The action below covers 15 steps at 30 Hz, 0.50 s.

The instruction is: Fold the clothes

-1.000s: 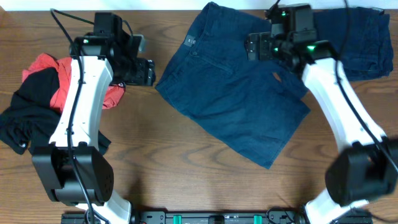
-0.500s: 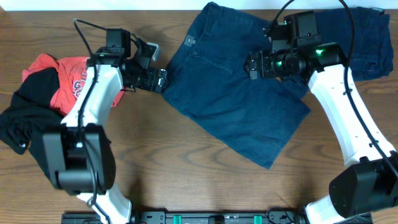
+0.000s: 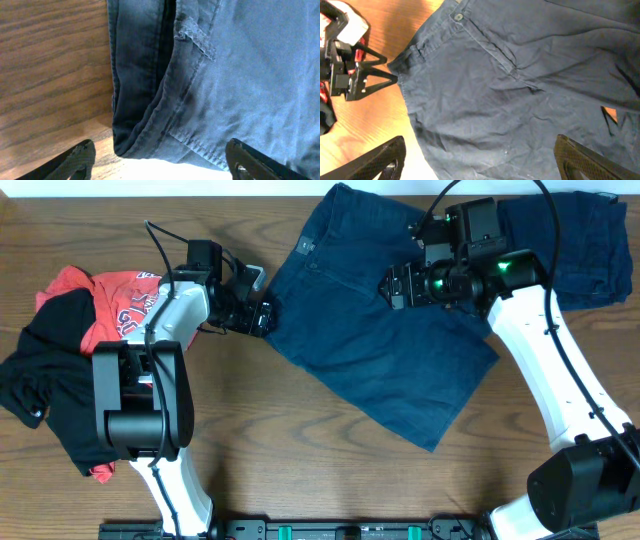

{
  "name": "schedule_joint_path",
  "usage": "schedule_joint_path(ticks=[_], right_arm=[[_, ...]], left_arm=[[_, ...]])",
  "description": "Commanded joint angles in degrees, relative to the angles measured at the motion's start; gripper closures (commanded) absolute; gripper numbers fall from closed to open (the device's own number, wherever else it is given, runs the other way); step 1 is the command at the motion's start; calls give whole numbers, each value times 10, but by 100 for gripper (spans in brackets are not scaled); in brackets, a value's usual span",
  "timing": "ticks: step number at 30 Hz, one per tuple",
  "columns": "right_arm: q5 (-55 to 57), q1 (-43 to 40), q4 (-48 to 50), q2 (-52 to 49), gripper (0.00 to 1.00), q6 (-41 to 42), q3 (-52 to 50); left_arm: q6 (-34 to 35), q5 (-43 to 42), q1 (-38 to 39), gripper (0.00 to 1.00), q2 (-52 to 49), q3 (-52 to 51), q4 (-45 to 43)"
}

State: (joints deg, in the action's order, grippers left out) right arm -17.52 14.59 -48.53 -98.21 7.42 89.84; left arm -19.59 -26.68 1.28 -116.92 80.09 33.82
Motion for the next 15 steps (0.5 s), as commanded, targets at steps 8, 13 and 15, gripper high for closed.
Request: schedule_joint_path(ticks=[8, 13, 15], right_arm=[[-12, 7, 3, 17, 14, 3, -2], [-16, 8, 8, 17, 15, 7, -2], [-16, 8, 7, 17, 16, 7, -2]], left_arm=[[-7, -10, 1, 23, -18, -4, -1], [-7, -10, 8, 27, -30, -4, -5], [-7, -10, 10, 36, -31, -4, -10]])
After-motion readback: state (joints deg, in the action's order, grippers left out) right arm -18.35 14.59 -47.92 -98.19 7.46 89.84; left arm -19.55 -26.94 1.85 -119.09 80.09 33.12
